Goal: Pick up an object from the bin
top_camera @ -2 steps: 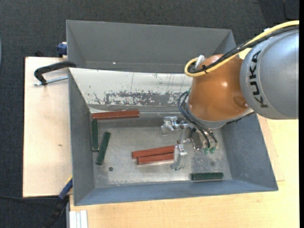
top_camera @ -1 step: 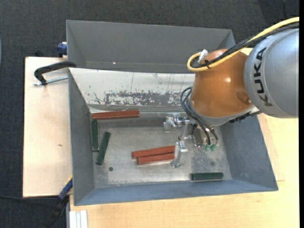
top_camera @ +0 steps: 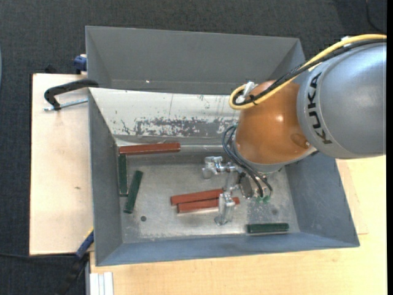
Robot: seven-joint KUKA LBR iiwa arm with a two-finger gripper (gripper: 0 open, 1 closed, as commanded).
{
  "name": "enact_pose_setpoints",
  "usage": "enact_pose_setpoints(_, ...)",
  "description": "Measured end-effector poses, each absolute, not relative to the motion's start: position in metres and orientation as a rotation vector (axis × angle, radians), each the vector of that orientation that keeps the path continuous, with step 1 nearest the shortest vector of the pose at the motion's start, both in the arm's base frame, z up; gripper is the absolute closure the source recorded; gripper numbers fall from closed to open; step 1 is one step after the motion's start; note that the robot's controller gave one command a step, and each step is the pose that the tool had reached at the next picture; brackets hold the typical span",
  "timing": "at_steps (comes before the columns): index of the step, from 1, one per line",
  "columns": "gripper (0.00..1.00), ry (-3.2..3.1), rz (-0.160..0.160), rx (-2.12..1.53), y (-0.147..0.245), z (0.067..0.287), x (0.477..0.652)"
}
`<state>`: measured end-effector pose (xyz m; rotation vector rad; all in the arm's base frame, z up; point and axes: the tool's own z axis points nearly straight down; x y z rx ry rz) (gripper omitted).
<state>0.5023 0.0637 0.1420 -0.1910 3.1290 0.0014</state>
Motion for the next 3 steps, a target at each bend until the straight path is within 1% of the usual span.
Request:
enact_pose_setpoints(1, 1.00, 3.137, 0.003, -0.133, 0.092, 0.070, 0.525)
enact_pose_setpoints(2, 1.00, 3.137, 0.003, -0.132, 0.092, 0.070, 0.525)
enact_pose_setpoints(3, 1.00, 3.128, 0.002, -0.221, 0.075, 0.277, 0.527)
